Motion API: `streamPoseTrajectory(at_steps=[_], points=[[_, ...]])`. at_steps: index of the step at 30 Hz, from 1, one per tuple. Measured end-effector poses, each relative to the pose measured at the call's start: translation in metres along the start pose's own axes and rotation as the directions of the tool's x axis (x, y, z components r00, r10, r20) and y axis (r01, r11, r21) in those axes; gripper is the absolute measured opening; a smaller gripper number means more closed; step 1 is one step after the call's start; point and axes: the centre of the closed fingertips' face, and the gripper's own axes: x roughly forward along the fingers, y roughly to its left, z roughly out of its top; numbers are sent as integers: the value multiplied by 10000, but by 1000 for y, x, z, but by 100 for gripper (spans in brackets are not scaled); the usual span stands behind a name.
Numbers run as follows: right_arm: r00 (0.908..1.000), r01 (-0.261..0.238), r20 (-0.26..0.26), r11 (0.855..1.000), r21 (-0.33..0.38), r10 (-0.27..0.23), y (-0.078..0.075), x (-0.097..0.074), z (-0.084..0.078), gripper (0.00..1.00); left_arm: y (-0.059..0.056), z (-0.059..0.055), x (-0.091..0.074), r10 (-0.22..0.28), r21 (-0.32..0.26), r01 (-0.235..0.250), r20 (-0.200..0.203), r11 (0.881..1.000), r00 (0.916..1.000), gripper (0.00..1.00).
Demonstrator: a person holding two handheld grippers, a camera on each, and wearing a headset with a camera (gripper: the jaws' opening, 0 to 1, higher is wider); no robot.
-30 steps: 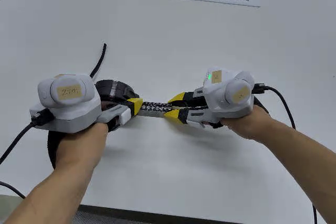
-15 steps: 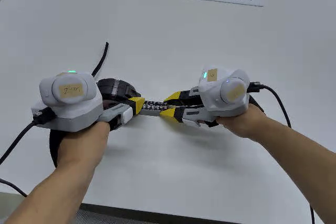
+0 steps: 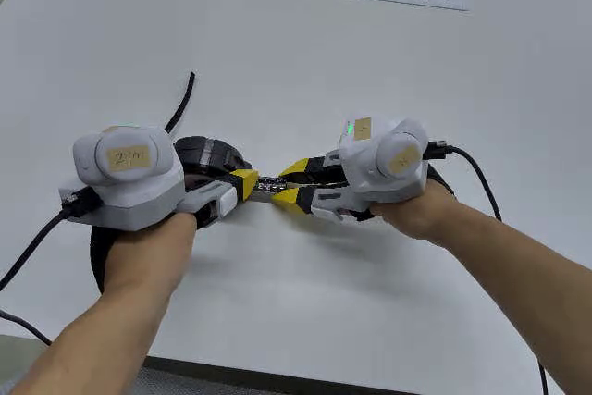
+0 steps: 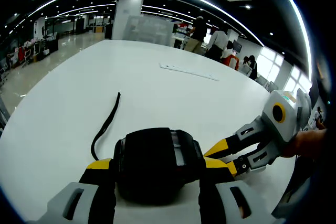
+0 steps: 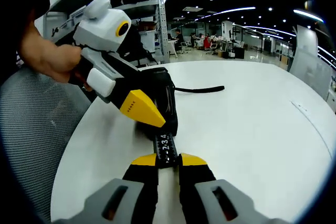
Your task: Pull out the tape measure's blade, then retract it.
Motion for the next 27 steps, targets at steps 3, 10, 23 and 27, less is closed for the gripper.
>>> streamPoseTrajectory(at_steps=[3,10,23,27], points=[[10000,-61,-8,10000,-36,61,0,2,2,13,0,0,0,-2,-13,2,5,10000,10000,61],[9998,-189,0,9998,-106,189,2,8,5,13,1,0,-1,-1,-29,1,3,10000,10000,61],[9991,-411,56,9991,-124,412,6,18,13,13,2,0,-1,-91,-124,92,43,9999,9999,61],[9989,-468,28,9988,-108,469,7,22,17,13,2,1,-1,-147,-177,148,57,9997,9999,61]])
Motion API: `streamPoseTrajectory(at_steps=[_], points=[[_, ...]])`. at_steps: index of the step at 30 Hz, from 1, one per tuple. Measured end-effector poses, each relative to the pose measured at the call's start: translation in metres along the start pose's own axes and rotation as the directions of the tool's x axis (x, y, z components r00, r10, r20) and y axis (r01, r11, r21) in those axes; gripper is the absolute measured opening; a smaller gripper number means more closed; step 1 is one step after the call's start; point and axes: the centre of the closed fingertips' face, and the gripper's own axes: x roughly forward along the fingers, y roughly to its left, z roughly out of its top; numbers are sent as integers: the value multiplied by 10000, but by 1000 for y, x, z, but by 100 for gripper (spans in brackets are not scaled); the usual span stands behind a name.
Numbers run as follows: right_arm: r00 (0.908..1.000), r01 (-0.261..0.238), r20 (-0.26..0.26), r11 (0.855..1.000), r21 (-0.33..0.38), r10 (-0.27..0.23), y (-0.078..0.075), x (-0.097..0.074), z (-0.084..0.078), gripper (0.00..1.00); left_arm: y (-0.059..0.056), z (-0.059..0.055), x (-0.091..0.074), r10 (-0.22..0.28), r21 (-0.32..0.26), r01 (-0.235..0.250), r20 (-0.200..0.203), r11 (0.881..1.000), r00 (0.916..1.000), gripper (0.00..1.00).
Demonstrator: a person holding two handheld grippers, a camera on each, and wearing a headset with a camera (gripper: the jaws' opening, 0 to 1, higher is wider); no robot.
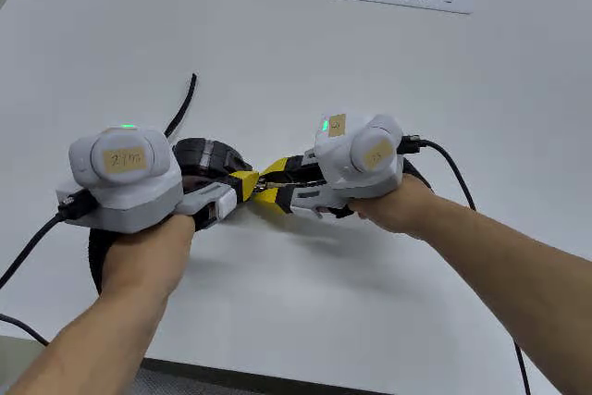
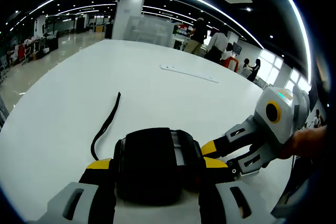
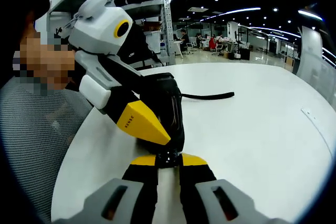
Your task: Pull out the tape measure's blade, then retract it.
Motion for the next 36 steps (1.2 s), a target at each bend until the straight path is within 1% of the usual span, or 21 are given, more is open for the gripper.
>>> streamPoseTrajectory(at_steps=[1,9,14,17,18,19,20,21,22,23,24,30,36], points=[[10000,-19,-68,10000,-64,18,0,0,-1,13,0,0,0,-9,43,9,-18,10000,10000,61],[9999,-87,-148,9996,-278,83,1,0,-1,14,-1,0,1,-77,170,78,-46,9998,10000,61],[9995,-124,-293,9974,-703,104,1,1,-1,14,-2,0,2,-54,201,55,-56,9998,10000,61],[9994,-128,-346,9966,-818,100,0,0,-1,14,-2,0,2,-73,160,75,-76,9998,9999,62],[9989,-86,-460,9959,-897,45,-1,0,-3,13,-3,0,3,-108,70,109,-110,9999,9999,62],[9972,-95,-748,9939,-1101,12,-1,0,-8,13,-3,1,3,-100,103,101,-110,9999,9999,62],[9981,-86,-621,9949,-1008,23,0,0,-7,13,-3,1,3,-90,197,93,-121,9998,9999,62],[9980,-82,-636,9966,-824,30,0,-1,-8,13,-3,1,3,-88,207,90,-128,9997,9999,62],[9980,-104,-628,9960,-888,48,1,-1,-8,13,-4,0,3,-67,380,73,-163,9993,9998,62],[9980,-102,-630,9956,-930,43,1,-1,-8,13,-4,0,3,-36,415,42,-163,9991,9999,62],[9980,-83,-626,9957,-918,26,1,-1,-7,13,-4,0,2,-48,365,53,-152,9993,9999,63],[9977,-59,-678,9943,-1064,-14,1,-2,-8,13,-4,0,2,31,482,-21,-203,9988,9998,64],[9981,-26,-610,9948,-1023,-36,1,-5,-6,13,-5,0,3,74,504,-60,-267,9987,9996,64]])
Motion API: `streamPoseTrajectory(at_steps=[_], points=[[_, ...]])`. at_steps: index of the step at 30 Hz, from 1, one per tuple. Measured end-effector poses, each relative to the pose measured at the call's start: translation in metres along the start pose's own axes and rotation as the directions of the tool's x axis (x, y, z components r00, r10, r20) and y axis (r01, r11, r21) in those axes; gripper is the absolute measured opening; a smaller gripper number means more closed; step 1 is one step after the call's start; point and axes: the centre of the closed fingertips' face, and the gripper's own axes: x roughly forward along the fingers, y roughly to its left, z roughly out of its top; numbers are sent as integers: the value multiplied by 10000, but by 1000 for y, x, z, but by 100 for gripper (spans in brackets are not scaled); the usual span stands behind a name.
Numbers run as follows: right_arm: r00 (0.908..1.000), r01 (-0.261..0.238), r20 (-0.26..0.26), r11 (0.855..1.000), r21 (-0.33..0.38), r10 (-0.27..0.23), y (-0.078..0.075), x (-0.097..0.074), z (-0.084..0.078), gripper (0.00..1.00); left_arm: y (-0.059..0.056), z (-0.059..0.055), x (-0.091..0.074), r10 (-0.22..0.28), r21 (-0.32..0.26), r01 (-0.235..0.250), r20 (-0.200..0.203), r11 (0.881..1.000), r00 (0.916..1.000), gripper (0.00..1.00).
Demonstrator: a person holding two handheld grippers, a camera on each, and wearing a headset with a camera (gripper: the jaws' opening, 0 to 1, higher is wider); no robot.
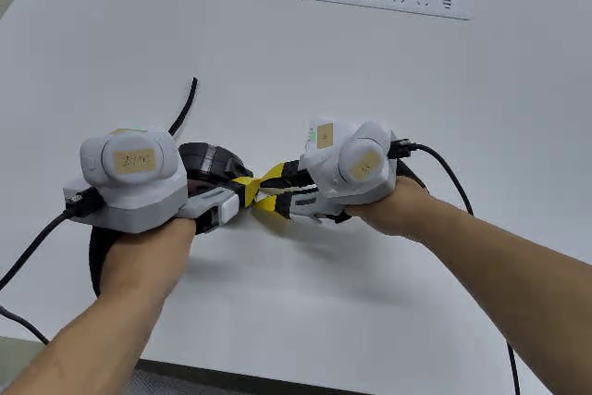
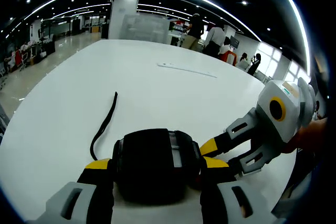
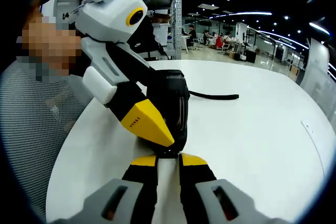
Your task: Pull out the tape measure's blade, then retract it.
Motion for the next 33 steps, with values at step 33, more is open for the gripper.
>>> streamPoseTrajectory(at_steps=[33], points=[[9955,941,84,9945,451,-946,-6,-44,-11,24,2,-4,-19,-833,1733,907,-494,9807,9953,63]])
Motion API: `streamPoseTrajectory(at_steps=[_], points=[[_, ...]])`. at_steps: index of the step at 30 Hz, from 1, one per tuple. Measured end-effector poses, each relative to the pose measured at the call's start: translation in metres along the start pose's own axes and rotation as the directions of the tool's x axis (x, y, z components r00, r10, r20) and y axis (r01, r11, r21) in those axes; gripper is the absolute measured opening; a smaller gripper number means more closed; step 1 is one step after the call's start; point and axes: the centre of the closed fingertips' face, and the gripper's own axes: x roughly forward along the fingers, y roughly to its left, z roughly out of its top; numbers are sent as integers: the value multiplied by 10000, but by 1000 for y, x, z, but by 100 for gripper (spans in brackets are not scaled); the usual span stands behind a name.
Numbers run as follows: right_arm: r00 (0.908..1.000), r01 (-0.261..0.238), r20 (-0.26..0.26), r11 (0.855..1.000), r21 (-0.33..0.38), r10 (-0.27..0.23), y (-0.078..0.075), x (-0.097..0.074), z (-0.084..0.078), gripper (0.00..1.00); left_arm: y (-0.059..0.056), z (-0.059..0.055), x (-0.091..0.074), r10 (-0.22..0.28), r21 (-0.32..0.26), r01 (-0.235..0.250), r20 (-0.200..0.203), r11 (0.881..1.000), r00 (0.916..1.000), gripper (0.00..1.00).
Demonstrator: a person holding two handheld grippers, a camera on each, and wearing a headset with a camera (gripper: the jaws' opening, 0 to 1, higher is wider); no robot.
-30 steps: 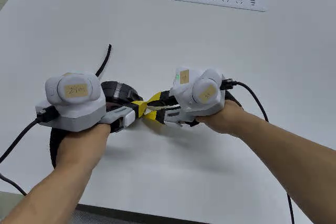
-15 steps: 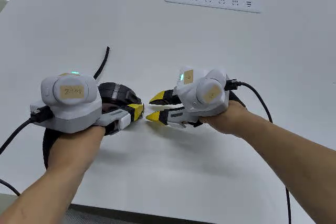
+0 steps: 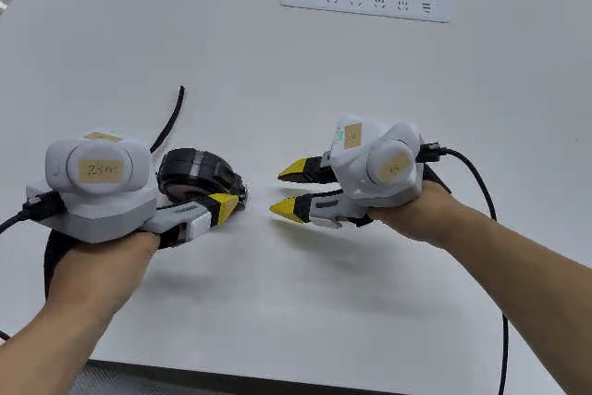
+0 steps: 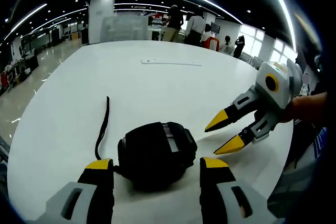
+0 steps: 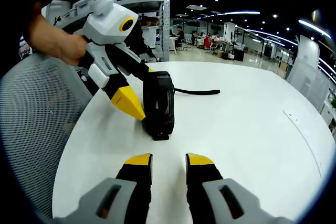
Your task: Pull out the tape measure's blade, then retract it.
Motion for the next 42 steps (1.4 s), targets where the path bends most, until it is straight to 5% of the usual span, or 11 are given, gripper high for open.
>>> streamPoseTrajectory(at_steps=[19,27,34,42], points=[[9963,859,11,9946,579,-861,-5,-43,-24,30,0,-5,-7,-1596,1085,1607,-192,9810,9870,64],[9907,1355,3,9865,924,-1361,-8,-61,-35,33,5,0,-10,-2184,1760,2179,-167,9600,9757,64],[9833,1806,2,9754,1262,-1821,-9,-77,-43,35,0,1,-14,-3031,2646,2941,-72,9184,9529,64],[9730,2295,-103,9618,1493,-2306,-6,-96,-56,38,-1,-4,-23,-3383,2954,3213,68,8997,9410,65]])
